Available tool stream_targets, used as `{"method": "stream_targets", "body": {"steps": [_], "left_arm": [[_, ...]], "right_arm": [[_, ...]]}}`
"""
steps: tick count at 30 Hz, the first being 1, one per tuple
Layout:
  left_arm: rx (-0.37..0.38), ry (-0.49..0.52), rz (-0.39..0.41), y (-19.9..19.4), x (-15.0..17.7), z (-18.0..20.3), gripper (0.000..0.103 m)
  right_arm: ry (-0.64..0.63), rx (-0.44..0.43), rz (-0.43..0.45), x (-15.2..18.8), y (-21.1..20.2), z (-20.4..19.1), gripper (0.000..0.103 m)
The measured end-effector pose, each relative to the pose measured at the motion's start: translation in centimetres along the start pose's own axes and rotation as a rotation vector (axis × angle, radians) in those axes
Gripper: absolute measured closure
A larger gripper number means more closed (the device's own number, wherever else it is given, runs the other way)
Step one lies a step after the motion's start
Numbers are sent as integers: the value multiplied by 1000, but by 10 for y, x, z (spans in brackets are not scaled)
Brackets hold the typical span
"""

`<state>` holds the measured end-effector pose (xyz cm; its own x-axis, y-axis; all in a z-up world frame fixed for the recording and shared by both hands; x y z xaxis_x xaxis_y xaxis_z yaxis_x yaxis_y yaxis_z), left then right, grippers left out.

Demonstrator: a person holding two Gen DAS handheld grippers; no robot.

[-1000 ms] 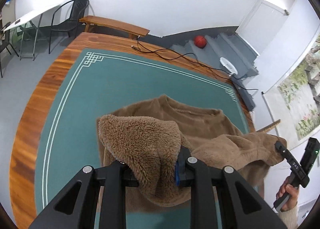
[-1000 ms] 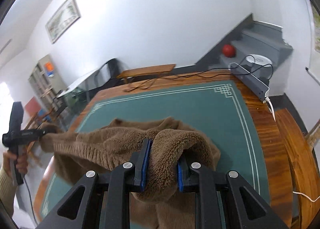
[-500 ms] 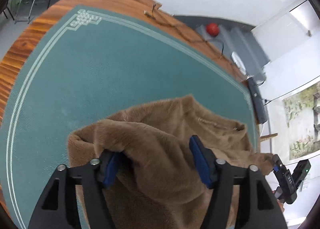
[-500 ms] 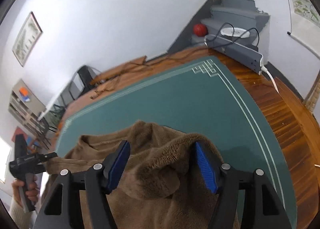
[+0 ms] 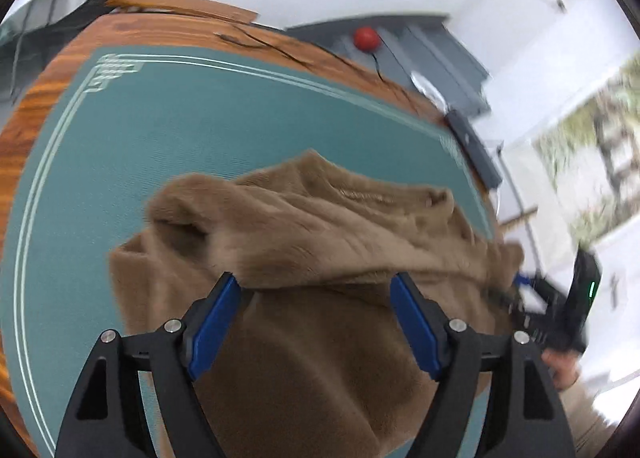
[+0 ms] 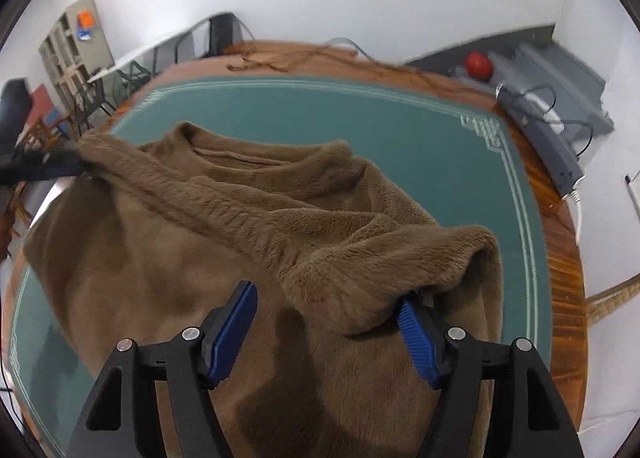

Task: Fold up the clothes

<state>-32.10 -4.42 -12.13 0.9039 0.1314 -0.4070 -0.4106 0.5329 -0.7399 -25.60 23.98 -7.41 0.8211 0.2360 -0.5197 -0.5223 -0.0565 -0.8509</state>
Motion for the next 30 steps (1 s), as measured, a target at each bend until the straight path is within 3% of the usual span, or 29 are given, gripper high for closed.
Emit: {"method": "stream_targets", "body": {"steps": [3,7,9,12,16,22,23,24,28,30], "left_arm": [[-8,-14,-8,22,-14,0,22],[-47,-83,43,26,-36,-15,22],[-44,-105,53,24,-39,-19,22],[-47,-117,60,21,-39,-23,22],[-118,-67,13,34,-27,-26,22],[-201,-13,-16,46,-21,-31,22],[-205,-10,-18,45,-21,-31,22],[-207,-8,-20,43,-21,-30,22],[-172,-11,47,22,-39,-21,22],[-191,-23,62,15,-49,-22,22]], "right_arm": [[139,-35,52,-30,6,22,32],[308,15,124,-55,6,59,32],[333,26,125,-53,5,64,31],[297,25,127,-40,-2,55,31],[174,32,86,-31,8,29,29],[112,129,-128,-17,70,25,26],[97,135,-133,-16,75,24,18],[82,141,-138,-16,80,24,16],[78,156,-136,-16,80,23,16],[106,155,-121,-17,74,25,16]]}}
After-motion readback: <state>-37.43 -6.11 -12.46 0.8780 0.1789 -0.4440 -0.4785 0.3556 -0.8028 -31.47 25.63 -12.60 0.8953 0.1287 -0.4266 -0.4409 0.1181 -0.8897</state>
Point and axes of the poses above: each gripper's, at about its wrist camera, not at the fingertips, and y roughly the way its jaws point, z to its right, x to its underside, the point moved 8 cm from there along y, roughly the way its jaws point, and after that the axes turned 8 degrees about x, right-handed, at the moved point
